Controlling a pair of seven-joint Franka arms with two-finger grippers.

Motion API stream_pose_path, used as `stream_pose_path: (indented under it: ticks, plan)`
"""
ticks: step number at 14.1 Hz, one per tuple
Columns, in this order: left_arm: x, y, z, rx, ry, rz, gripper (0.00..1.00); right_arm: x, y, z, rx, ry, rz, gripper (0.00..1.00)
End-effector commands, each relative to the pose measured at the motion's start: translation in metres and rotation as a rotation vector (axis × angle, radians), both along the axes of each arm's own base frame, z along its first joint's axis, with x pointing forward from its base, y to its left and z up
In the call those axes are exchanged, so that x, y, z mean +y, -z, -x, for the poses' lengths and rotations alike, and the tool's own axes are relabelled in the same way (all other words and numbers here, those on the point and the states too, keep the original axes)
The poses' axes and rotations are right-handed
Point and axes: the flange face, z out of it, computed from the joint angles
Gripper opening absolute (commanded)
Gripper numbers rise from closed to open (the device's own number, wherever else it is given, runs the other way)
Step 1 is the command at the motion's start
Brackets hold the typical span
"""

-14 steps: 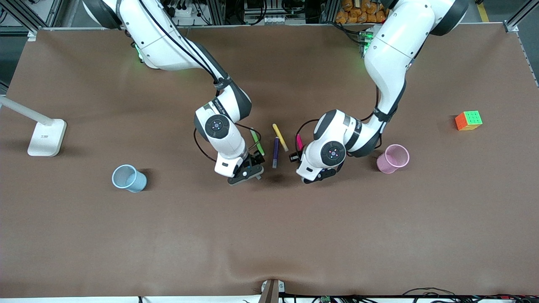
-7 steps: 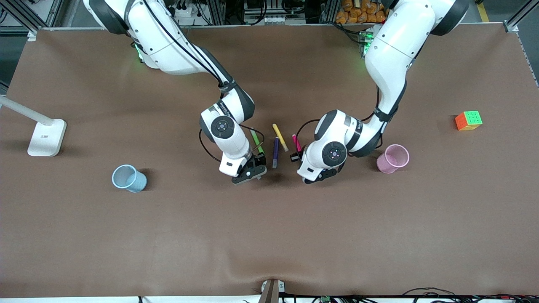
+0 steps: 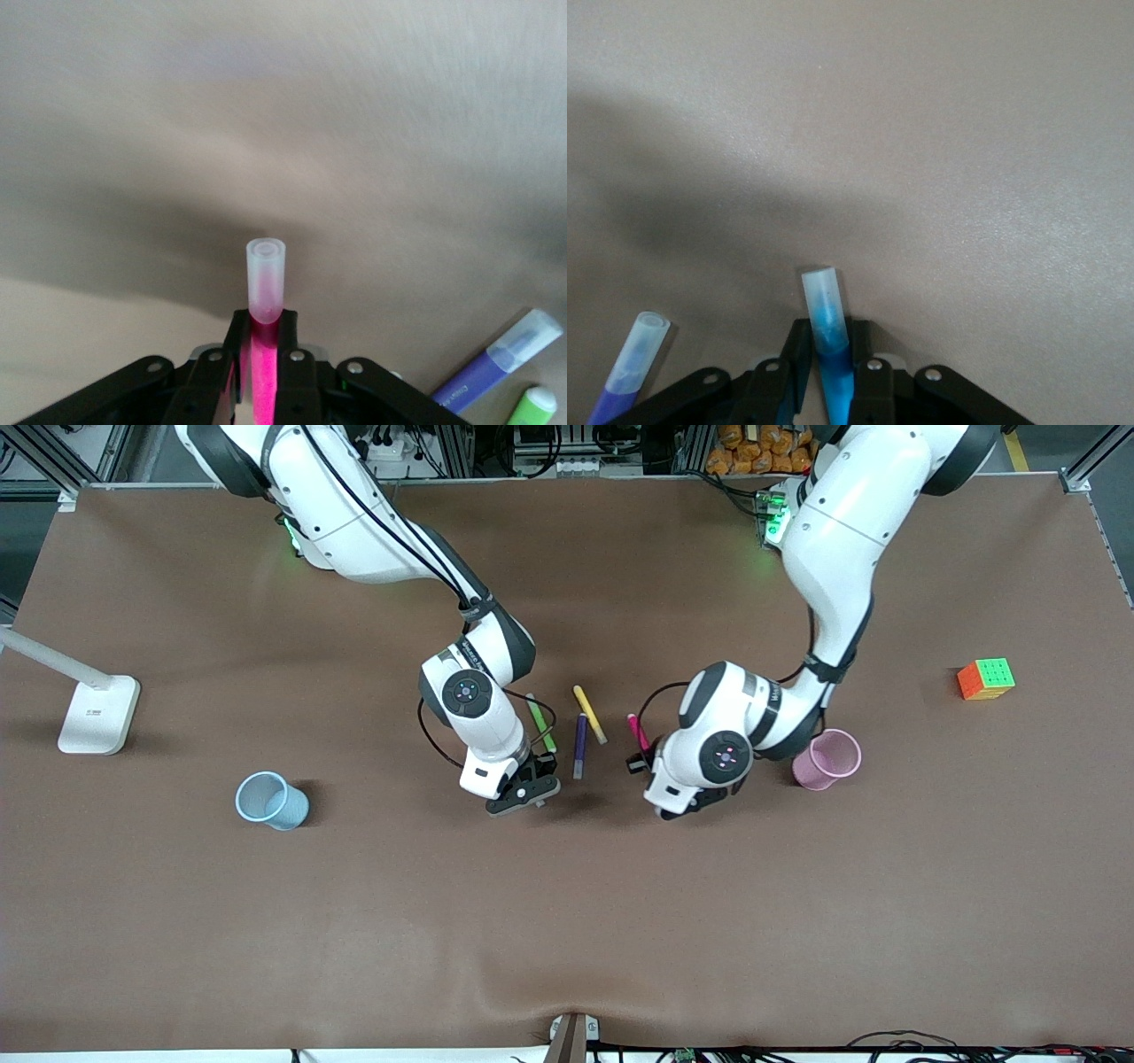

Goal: Place pink and blue markers in matching cups
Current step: 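Carry the pink marker to the pink cup while the right gripper carries blue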

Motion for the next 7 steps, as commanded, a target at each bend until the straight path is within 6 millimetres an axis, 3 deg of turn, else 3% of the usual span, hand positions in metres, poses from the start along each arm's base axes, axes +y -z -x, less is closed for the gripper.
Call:
stream_pose_path:
  ticks: [1, 3, 7]
  plan:
    - [0.021, -0.083, -0.002, -0.08, 0.022, -0.094, 0.0, 0.008, 0.006, -0.003, -0.014, -0.002, 0.003, 0.0]
    - [0.037, -0.128, -0.007, -0.127, 0.027, -0.126, 0.0, 0.002, -0.004, -0.013, -0.031, -0.011, 0.015, 0.0]
    - [0.068, -0.192, -0.006, -0.198, 0.051, -0.198, 0.0, -0.016, -0.028, -0.033, -0.009, -0.029, 0.092, 0.0]
